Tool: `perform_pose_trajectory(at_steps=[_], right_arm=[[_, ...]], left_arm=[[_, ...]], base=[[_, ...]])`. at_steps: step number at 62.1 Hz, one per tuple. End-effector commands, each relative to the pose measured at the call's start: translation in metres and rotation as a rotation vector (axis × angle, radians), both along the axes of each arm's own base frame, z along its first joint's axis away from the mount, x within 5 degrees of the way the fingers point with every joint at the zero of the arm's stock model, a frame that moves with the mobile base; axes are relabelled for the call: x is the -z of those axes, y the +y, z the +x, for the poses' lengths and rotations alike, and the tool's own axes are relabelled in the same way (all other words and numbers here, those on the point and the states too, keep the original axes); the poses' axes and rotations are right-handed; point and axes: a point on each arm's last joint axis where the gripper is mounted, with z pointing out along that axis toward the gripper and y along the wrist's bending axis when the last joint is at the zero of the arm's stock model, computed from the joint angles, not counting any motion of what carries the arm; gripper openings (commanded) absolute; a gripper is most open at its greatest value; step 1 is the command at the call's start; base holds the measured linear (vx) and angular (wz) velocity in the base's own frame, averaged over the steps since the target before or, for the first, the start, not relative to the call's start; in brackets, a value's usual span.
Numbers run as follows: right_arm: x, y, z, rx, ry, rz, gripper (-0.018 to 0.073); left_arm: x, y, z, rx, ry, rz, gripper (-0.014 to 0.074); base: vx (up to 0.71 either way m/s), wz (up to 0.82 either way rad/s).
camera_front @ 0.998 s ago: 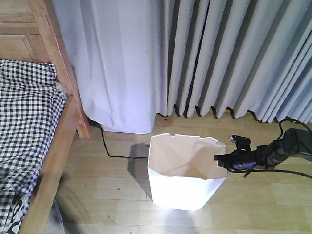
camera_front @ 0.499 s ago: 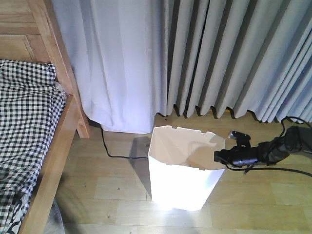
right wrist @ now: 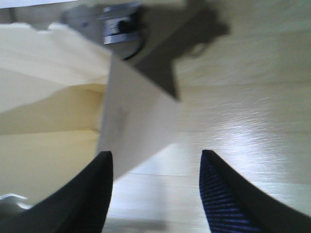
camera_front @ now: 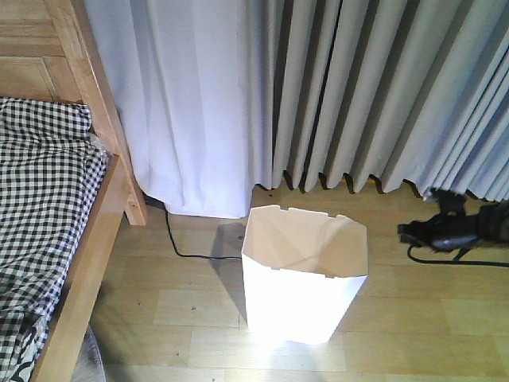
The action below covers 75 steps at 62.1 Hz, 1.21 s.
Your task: Move trash bin to bedside with robot
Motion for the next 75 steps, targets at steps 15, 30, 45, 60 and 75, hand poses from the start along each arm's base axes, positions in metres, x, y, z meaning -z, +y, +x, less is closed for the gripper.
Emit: perform_pose_trajectory(at_steps=[15,30,45,60,75], right_arm=[[-0.194,-0.009,0.029,-0.071,-0.334,-0.267,0.0394],[-0.333,0.018,0.004,-0.068,-0.596,-0.489,0.0394],[-0.44,0.053,-0.06,-0.03,-0.862,-0.545,0.0394],[-0.454,0.067,-0.139,0.092,-0.932,-0.471,0.0394],[-0.437,0.084,-0.21,0.133,-0.986,-0.39,0.0394]], left_arm=[[0.003,0.0,0.001,-0.001,-0.051,-0.012,-0.0006],[0.003,0.0,0.001,-0.001,-0.051,-0.012,-0.0006],[0.003,0.0,0.001,-0.001,-0.051,-0.012,-0.0006],[0.003,0.0,0.001,-0.001,-0.051,-0.012,-0.0006],[0.003,0.0,0.001,-0.001,-0.051,-0.012,-0.0006]], base=[[0.0,0.0],[0.0,0.0],[0.0,0.0],[0.0,0.0],[0.0,0.0]])
